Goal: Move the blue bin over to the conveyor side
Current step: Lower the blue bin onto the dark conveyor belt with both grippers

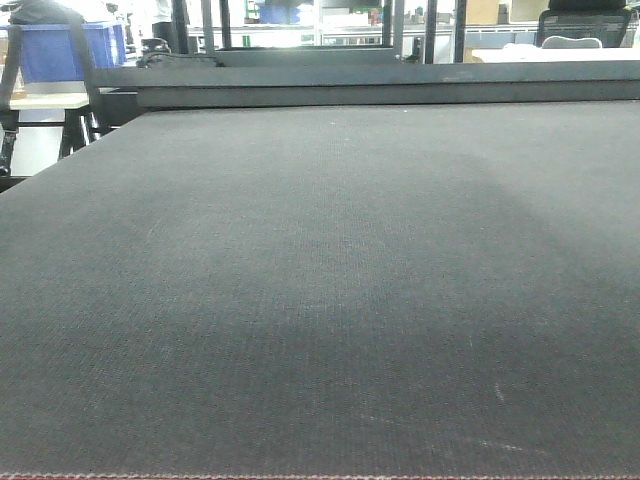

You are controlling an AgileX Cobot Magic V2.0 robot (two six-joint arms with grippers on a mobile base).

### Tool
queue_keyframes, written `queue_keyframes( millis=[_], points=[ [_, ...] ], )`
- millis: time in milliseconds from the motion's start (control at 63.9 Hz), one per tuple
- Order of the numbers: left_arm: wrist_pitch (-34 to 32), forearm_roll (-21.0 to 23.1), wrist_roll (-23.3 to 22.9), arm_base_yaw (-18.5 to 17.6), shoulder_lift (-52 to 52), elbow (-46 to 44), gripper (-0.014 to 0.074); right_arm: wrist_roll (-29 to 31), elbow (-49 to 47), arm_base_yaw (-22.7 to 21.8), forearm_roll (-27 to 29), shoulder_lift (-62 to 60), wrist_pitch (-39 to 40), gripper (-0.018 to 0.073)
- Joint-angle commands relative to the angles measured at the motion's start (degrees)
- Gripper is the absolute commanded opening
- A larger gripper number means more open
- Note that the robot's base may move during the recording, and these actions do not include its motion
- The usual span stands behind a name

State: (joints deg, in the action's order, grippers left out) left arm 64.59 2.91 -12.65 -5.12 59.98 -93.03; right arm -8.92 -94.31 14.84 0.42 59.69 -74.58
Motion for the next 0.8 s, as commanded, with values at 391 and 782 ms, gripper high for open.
queue_keyframes(
  millis=[391,782],
  points=[
    [-3.28,-3.50,5.17,0.10,-0.72,6.35,-0.0018,1.28,-0.19,-0.34,-1.80,1.18,5.58,-0.0081],
    [-18.12,-3.37,9.14,0.10,-0.72,22.53,-0.0018,3.60,18.85,-0.34,-1.92,3.00,23.12,-0.0081]
  ],
)
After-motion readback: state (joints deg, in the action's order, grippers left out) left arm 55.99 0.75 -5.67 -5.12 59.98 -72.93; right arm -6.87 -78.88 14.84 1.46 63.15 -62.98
